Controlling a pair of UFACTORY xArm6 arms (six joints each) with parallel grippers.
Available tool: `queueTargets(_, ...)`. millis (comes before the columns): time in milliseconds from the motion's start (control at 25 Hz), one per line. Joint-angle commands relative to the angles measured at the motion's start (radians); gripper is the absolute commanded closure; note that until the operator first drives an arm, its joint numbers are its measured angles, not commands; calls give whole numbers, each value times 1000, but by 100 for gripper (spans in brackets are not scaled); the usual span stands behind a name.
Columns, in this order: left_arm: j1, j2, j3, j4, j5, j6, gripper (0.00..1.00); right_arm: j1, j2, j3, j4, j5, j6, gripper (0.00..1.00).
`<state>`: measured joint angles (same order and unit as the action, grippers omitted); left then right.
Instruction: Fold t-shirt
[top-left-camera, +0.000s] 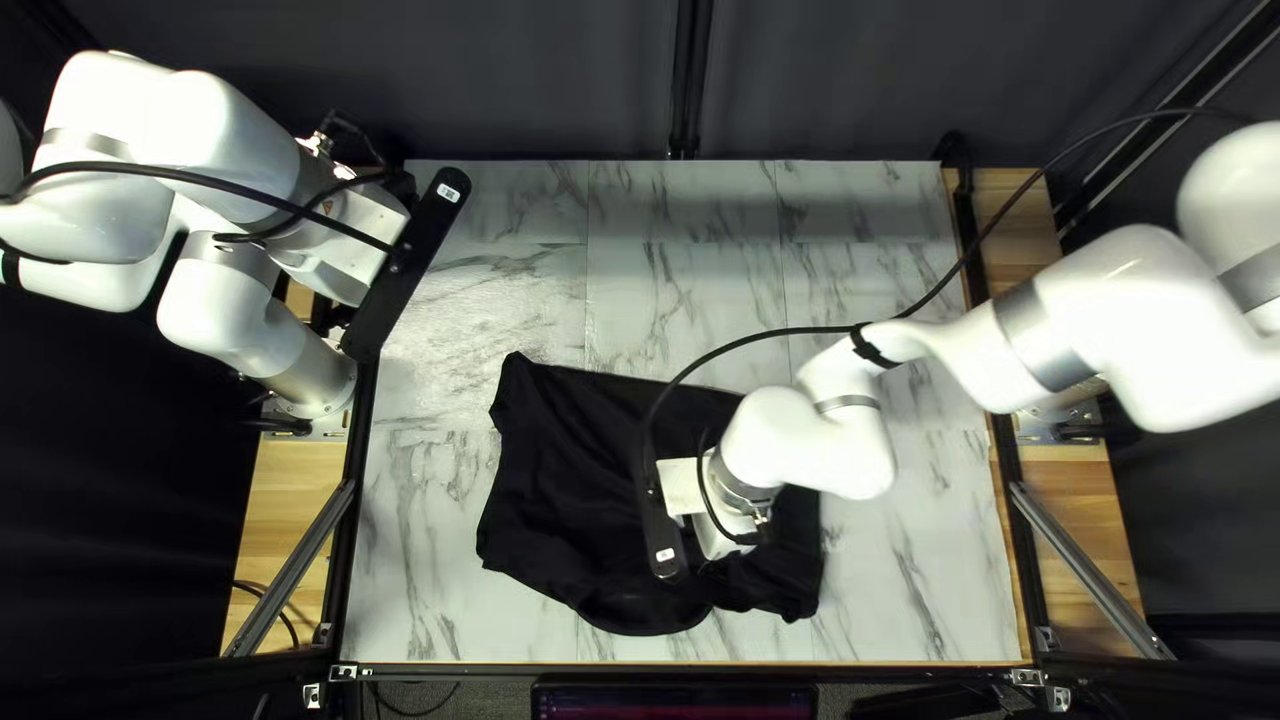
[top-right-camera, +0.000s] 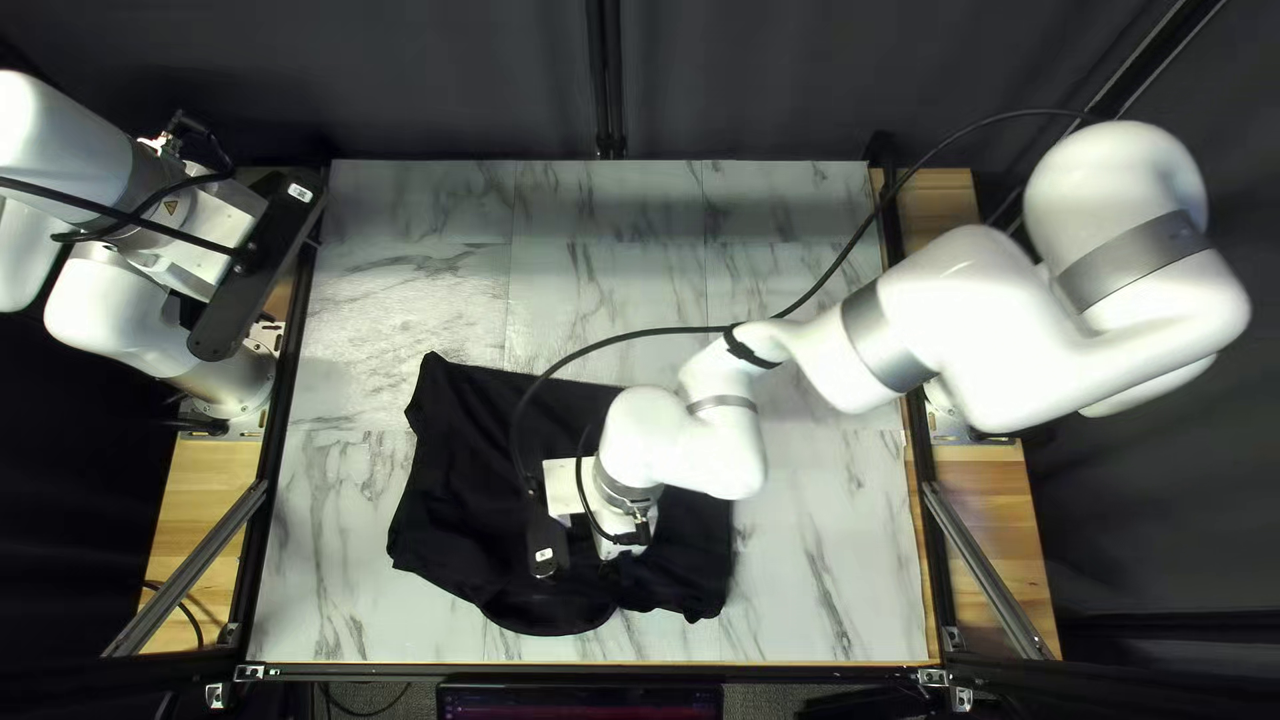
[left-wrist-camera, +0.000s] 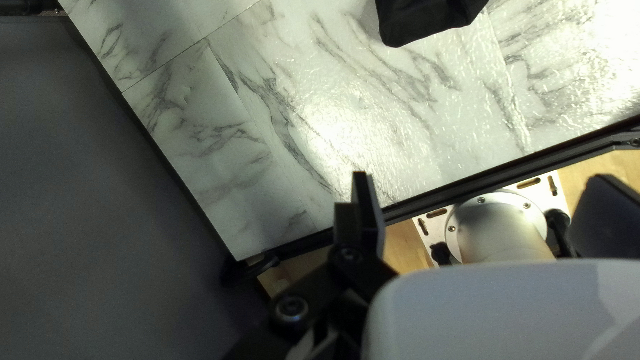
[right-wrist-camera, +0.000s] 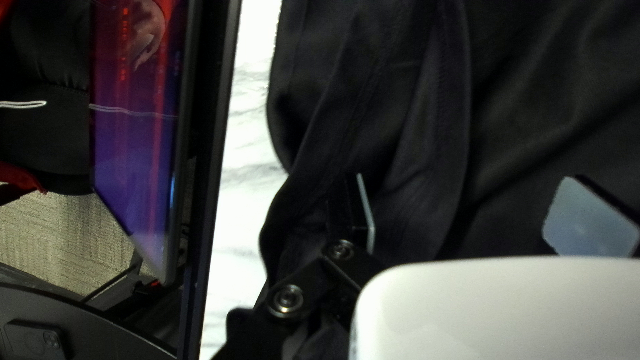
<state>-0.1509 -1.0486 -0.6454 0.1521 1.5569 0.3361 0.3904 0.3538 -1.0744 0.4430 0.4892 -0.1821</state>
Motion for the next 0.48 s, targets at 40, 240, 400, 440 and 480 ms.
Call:
queueTargets(40,0,0,0,0,0,0,0,-5,46,-40,27,11,-29,100)
queueTargets(240,0,0,0,0,0,0,0,-1,58,-64,15,29,-16,100)
queueTargets(400,0,0,0,0,0,0,0,34,58,-125,-74,70,88,100)
queueTargets(440,0,0,0,0,0,0,0,48,63,-148,-101,82,121,100)
queueTargets(480,0,0,0,0,0,0,0,59,68,-166,-121,90,146,100)
